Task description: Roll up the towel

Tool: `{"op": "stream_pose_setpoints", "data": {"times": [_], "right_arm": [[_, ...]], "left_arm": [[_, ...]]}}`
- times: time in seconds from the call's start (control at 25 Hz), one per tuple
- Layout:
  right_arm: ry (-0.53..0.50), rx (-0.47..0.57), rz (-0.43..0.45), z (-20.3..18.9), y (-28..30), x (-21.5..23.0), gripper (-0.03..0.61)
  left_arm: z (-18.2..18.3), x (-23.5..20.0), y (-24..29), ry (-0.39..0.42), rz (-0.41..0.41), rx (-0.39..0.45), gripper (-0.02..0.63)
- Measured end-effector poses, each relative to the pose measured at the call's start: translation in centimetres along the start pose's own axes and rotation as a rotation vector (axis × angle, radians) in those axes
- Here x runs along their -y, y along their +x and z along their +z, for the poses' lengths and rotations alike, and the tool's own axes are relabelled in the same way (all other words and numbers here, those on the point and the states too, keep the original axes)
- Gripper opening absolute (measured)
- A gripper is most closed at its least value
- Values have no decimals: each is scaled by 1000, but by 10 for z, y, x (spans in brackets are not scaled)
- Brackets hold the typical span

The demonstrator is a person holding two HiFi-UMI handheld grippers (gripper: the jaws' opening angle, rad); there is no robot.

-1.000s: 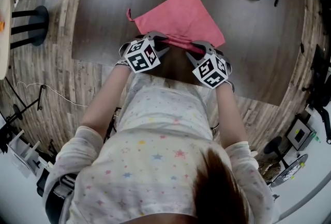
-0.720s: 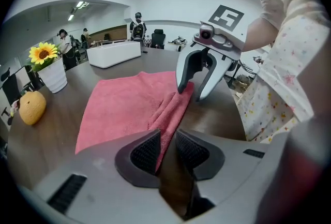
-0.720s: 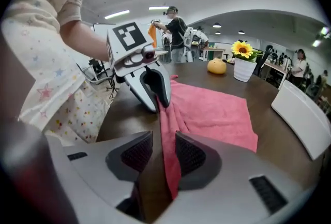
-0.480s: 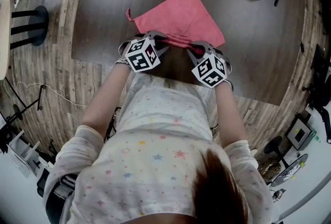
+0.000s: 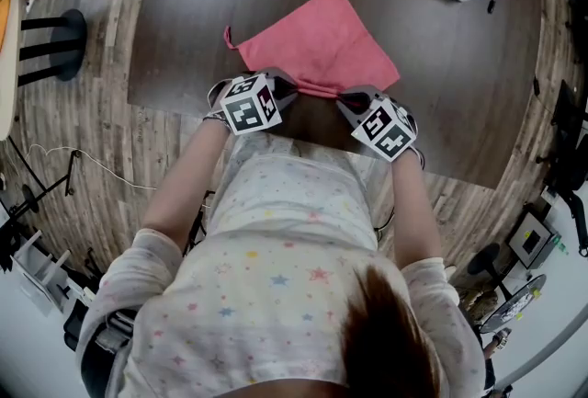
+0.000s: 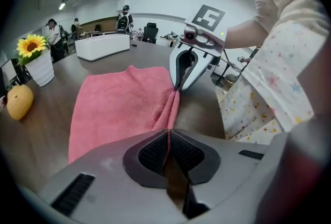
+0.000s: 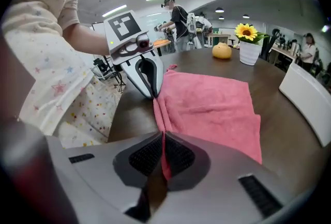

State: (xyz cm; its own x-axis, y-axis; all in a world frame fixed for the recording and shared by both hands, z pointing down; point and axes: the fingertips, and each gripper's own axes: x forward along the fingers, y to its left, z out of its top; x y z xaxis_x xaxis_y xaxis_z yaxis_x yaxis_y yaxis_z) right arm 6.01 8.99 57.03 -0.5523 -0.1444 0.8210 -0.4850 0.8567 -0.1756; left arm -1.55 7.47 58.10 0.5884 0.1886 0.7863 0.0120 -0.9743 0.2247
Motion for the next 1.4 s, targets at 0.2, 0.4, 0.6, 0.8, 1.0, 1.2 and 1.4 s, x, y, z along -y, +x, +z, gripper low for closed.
{"op": "stream_pose_setpoints", "data": {"times": [0.2, 0.4, 0.6, 0.8, 1.0, 1.2, 1.4], "right_arm": [[191, 51, 101, 4, -6, 2, 12], [471, 113, 183, 3, -3, 22, 11], [596, 146, 185, 2, -5, 35, 11], [605, 155, 152, 3, -5, 40, 12], [419, 171, -11, 11, -20, 50, 46], [153, 176, -106, 30, -33, 38, 55], [3, 235, -51, 62, -34, 7, 31]], "left_arm": [[5, 6, -5, -14, -35, 6, 23], [13, -3, -4, 69, 18, 2, 45], [16, -1, 6, 114, 18, -28, 138], [19, -21, 4, -15, 33, 28, 34], [21, -29, 4, -180, -72, 42, 31], [20, -32, 5, -198, -89, 16, 31], [20, -34, 3, -217, -100, 11, 31]]}}
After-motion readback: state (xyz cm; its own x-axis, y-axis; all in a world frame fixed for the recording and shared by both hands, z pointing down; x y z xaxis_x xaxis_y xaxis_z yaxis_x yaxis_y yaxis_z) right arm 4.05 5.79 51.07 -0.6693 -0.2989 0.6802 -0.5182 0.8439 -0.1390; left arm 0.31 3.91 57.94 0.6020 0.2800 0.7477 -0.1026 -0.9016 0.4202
